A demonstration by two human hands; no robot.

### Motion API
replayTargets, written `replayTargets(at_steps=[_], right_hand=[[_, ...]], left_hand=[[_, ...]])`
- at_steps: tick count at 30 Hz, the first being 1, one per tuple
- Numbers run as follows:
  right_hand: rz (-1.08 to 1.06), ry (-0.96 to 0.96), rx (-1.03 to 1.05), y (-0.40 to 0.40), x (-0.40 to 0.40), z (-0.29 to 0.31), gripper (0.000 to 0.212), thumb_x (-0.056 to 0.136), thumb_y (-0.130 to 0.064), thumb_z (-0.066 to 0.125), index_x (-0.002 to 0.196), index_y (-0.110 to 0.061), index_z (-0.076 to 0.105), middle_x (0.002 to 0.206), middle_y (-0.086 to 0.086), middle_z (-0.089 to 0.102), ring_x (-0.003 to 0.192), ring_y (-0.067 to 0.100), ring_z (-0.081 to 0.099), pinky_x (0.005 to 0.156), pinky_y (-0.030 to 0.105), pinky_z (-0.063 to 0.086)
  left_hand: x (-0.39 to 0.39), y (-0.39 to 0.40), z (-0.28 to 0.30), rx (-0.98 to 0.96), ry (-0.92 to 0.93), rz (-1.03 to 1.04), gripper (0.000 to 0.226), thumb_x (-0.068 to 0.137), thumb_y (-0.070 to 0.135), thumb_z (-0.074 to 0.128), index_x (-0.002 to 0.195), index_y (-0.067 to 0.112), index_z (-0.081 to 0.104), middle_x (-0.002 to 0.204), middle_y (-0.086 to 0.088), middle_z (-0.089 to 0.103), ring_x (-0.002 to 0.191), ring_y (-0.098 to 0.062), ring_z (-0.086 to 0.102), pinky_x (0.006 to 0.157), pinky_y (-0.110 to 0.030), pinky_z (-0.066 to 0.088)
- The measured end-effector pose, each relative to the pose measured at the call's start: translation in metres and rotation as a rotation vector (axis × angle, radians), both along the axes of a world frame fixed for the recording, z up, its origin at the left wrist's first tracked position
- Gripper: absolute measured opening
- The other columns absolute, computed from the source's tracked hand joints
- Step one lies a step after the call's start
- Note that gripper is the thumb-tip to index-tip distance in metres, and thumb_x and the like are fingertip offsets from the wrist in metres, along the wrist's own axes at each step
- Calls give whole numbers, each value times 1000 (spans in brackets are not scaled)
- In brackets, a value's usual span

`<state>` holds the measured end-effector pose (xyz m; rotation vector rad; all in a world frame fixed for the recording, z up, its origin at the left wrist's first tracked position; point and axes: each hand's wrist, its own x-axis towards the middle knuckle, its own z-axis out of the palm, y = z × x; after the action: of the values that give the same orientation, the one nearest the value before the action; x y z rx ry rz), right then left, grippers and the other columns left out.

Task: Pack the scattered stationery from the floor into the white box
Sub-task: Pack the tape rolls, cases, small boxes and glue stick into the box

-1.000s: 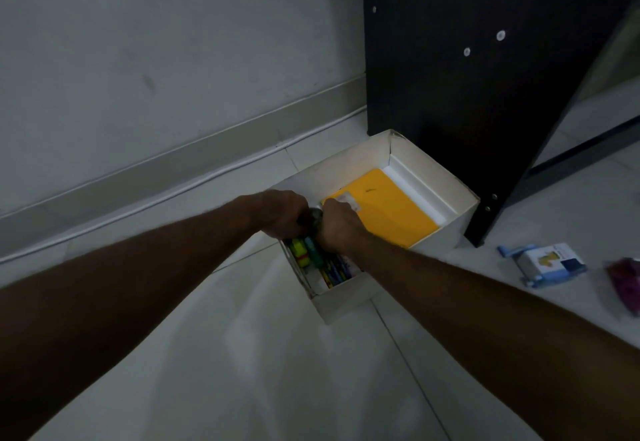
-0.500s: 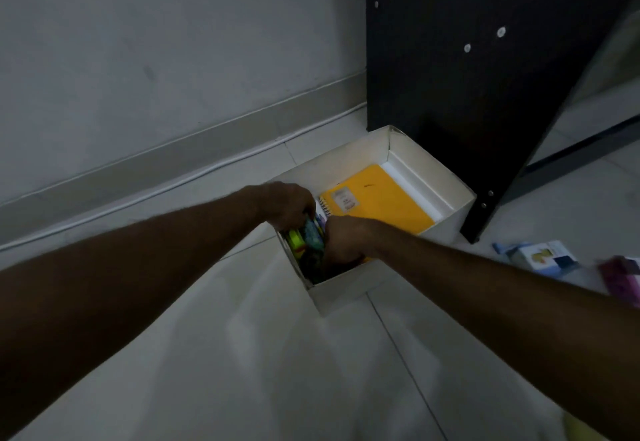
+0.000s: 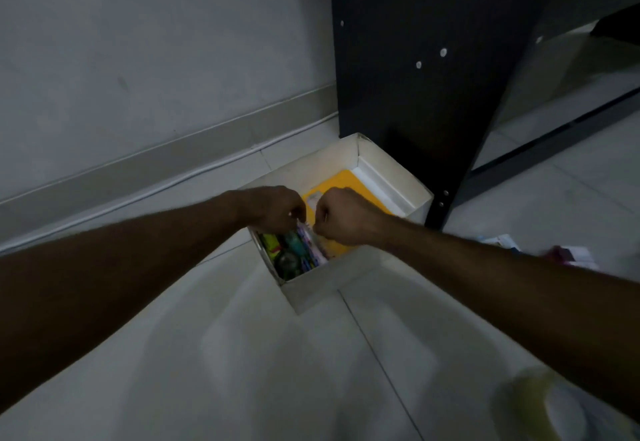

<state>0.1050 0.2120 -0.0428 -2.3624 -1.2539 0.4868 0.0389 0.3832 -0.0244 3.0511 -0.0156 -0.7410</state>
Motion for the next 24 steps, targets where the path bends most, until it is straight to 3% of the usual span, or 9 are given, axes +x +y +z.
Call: replayTargets(at_steps=[3,6,9,12,15,20,24], right_hand=[[-81,-69,116,-42,18,17,16,83,-25,66,77,-12,73,74,1,71,69,14,65,66,36,58],[-169,-103,194,-92,32,31,14,87,-30,66,83,-17,70,68,-8,63,63,7,60,60,26,52],[-206,-146,198,-143,46,32,15,88,-29,65,80,-17,67,63,-9,60,57,4,58,57,25,52],[-246,-170,95,-192,59,16,16,87,-27,65,79,-14,68,67,-5,64,57,5,56,58,30,52],[-301,-178,-116,-234,71,-6,19,87,-29,65,97,-14,70,87,2,67,78,16,64,70,29,51],[-303,-154,-304,-269,88,-40,64,83,-33,69,141,-22,45,139,5,53,117,28,51,97,38,44],[-234,-229,-432,-265,88,-60,80,86,-27,68,152,-24,24,150,6,40,123,31,44,101,48,42]], left_hand=[[-1,-14,2,-85,-82,-39,31,92,28,55,119,19,65,122,-2,63,110,-16,58,97,-37,47],[3,-43,6,-186,-251,-103,22,92,31,56,107,20,68,103,4,65,88,-6,54,84,-33,51],[11,-80,11,-221,-430,-180,16,91,35,55,95,24,66,84,11,57,76,-7,52,70,-28,46],[20,-122,15,-258,-526,-229,11,91,35,54,89,26,61,76,11,53,68,-7,48,62,-25,38],[28,-163,15,-303,-584,-295,11,91,33,54,88,25,61,72,15,47,66,-4,42,60,-23,33],[49,-217,-10,-396,-410,-289,21,90,38,54,103,23,60,87,9,55,75,-8,50,67,-29,45],[68,-249,-35,-433,-207,-94,44,86,38,66,124,23,52,114,0,57,86,-10,54,75,-28,49]])
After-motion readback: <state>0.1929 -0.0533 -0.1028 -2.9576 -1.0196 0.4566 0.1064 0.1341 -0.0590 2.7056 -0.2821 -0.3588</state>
